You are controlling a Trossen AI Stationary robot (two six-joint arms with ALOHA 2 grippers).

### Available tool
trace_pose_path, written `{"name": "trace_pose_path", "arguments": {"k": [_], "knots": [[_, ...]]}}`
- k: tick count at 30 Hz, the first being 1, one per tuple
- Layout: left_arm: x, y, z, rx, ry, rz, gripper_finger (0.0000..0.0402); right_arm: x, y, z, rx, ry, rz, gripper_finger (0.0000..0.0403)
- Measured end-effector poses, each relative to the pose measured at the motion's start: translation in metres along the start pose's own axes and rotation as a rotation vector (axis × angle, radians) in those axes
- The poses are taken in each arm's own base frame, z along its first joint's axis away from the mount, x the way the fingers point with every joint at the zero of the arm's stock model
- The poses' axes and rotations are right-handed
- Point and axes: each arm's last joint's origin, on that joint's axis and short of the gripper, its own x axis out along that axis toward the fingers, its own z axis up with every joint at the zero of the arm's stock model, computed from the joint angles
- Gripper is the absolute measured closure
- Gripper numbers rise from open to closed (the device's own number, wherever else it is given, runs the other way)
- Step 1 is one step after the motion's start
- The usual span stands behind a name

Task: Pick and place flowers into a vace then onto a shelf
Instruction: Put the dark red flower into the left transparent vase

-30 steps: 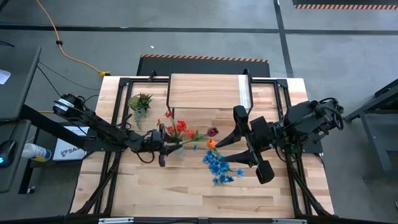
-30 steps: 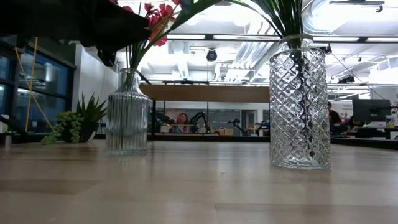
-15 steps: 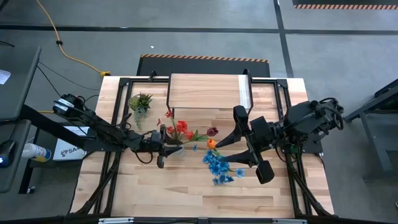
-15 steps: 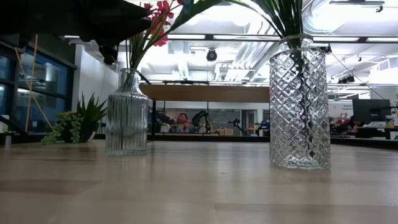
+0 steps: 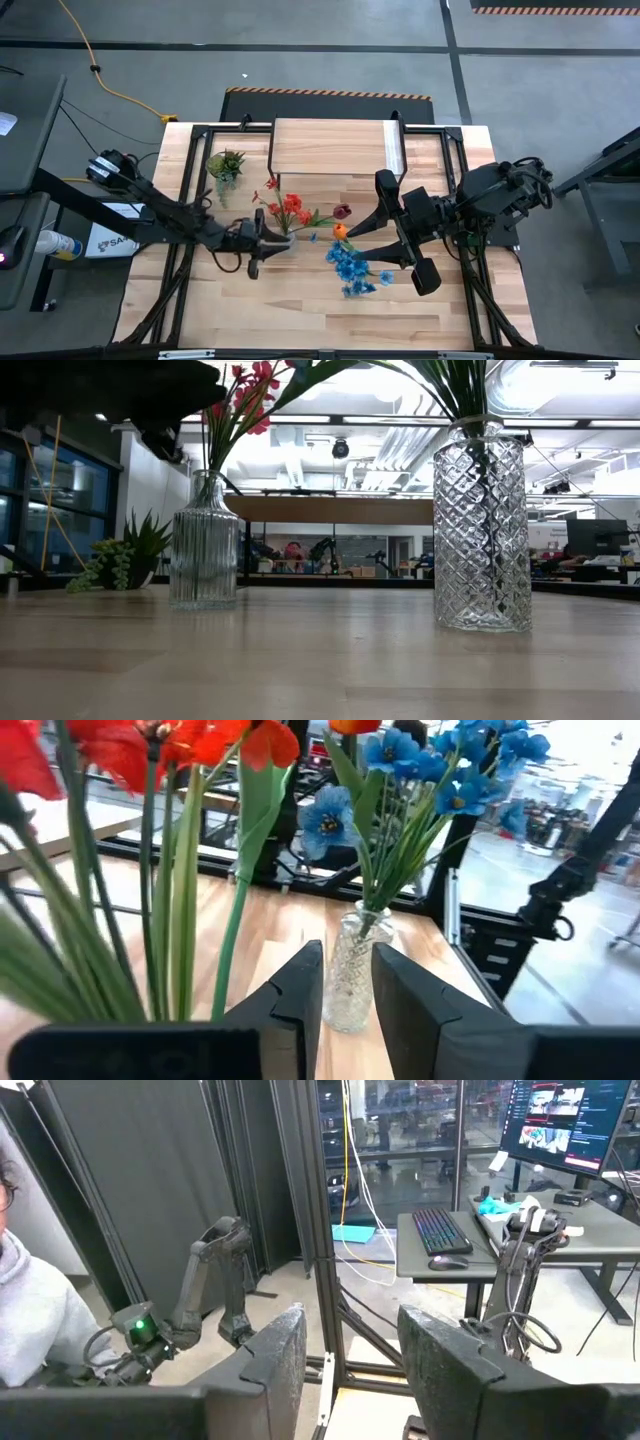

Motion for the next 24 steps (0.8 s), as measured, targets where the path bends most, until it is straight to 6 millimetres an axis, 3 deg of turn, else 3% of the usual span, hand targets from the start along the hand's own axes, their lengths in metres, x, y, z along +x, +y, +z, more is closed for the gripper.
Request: {"name": "trace_pose_path", "arguments": {"k": [8,15,24], "knots": [[0.010,-0.018,0.013,0.099,0.026,0.024,0.0292,0.000,0.000,0.000,-0.010,0.000,0.000,0.0251],[0.031,-0.032,0.033,0.298,0.217,0.174,0.0296,0.000,0.000,0.000,-0.018,0.000,0.000,0.0251],[0.034,-0.033,0.043,0.366,0.268,0.302,0.0297,0.003,0.001,-0.002,-0.027,0.009,0.017,0.0251]]}}
